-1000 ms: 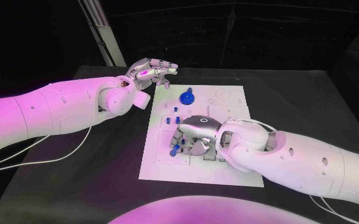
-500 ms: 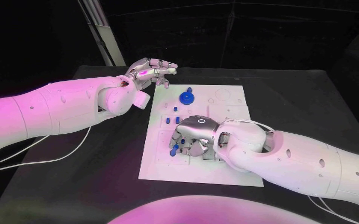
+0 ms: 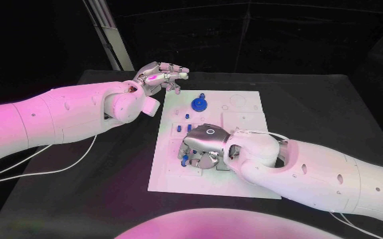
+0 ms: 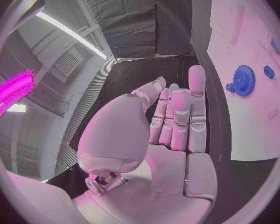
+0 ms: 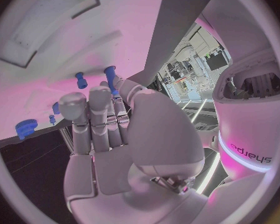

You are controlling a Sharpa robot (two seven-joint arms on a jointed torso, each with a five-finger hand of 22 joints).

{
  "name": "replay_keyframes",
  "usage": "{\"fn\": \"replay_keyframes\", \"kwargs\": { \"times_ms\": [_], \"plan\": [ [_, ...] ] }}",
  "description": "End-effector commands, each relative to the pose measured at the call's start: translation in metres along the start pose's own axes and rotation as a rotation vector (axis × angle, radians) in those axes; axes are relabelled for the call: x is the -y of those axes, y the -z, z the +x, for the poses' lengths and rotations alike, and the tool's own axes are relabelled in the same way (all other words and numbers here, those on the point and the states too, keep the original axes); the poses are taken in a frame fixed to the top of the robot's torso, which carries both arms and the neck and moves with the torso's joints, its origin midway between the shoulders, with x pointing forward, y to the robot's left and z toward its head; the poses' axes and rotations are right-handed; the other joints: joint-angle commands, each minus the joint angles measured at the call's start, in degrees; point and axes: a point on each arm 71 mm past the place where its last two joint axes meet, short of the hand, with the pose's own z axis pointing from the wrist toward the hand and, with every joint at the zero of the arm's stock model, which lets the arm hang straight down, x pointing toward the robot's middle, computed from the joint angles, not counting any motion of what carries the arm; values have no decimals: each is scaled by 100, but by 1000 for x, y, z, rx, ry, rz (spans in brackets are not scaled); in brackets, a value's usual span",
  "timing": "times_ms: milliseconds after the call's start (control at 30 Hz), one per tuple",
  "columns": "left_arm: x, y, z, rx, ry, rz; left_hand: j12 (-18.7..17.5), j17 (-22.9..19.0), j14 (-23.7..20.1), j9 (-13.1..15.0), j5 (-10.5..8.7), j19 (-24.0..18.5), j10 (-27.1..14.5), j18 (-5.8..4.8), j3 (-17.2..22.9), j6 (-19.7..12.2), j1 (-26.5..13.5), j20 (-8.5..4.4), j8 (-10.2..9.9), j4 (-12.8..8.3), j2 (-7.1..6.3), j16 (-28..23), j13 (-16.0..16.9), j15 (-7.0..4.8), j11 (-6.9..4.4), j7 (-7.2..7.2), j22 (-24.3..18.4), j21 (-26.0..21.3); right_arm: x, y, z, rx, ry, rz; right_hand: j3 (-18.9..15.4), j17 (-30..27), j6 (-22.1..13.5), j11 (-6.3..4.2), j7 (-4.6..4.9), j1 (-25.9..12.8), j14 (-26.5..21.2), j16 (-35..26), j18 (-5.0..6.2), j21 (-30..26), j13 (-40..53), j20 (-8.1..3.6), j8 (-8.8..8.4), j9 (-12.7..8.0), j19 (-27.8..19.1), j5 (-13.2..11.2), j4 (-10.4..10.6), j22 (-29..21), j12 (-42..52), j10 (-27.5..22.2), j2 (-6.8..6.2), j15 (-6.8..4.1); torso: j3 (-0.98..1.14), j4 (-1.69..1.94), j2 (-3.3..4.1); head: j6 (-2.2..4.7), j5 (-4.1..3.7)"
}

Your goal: Assemble the parts on the task board

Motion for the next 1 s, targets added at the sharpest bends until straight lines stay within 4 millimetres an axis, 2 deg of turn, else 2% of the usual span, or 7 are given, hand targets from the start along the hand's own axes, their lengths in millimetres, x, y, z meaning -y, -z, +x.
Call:
{"fn": "replay_keyframes", "kwargs": {
  "times_ms": [33,300,433,533,800,900,1000],
  "plan": [
    [1,0,1,-8,7,4,23,-8,-38,-6,30,-51,-14,78,30,-23,31,5,26,-1,17,-27,-9,-4,28,7,-7,-34,-1,0,2,-5,44,17,-54,-63,-191,60,19,-236,-31,-49,-16,-107,-24,30,-42,-33,-129,120,88,-175,-131,-197,-117,70,0,0,-3,-2,5],
    [1,0,1,-7,7,3,23,-8,-38,-6,30,-51,-14,78,30,-23,31,5,26,-1,17,-27,-9,-4,28,7,-7,-34,-2,0,-1,41,26,7,-206,-206,-879,146,80,-483,-96,-131,12,-195,-24,109,-44,-38,-233,302,152,-306,-167,-551,-330,137,2,0,-3,-7,5],
    [1,0,0,-7,7,2,29,-19,-40,-5,29,-48,-14,79,40,-22,31,5,32,-9,20,-30,-9,-5,27,7,-13,-41,-2,1,-3,72,10,-2,-488,-420,-1206,193,120,-507,-250,-279,67,-389,-24,162,-35,-32,-452,534,127,-606,-158,-962,-383,188,4,2,-5,-6,5],
    [1,0,0,-6,6,1,29,-19,-40,-5,29,-48,-14,79,40,-22,31,5,32,-9,20,-30,-9,-5,27,7,-13,-41,-1,2,-4,91,-9,-7,-764,-508,-1367,204,116,-495,-345,-325,103,-528,-13,183,-29,-23,-597,578,134,-811,-110,-1137,-356,202,6,-2,-3,-1,6],
    [1,1,-1,-3,6,0,29,-19,-40,-5,29,-48,-14,79,40,-22,31,5,32,-9,20,-30,-9,-5,27,7,-13,-41,2,9,-7,136,-39,-11,-1054,-586,-1476,197,117,-458,-395,-345,127,-614,-14,180,-30,-20,-667,604,154,-948,-24,-1132,-288,198,8,-7,-6,17,0],
    [1,1,-1,-3,6,0,29,-19,-40,-5,29,-48,-14,79,40,-22,31,5,32,-9,20,-30,-9,-5,27,7,-13,-41,6,19,-9,160,-67,-3,-1112,-576,-1446,201,131,-455,-394,-332,125,-613,-13,183,-22,-15,-660,596,168,-942,-12,-1142,-264,201,9,-2,-5,27,-12],
    [1,1,-2,0,5,0,29,-19,-40,-5,29,-48,-14,79,40,-22,31,5,32,-9,20,-30,-9,-5,27,7,-13,-41,15,35,-11,190,-153,36,-1209,-502,-1284,214,150,-441,-344,-258,113,-576,5,187,25,11,-601,575,203,-885,98,-1005,-176,206,7,-13,-13,36,-34]
  ]
}}
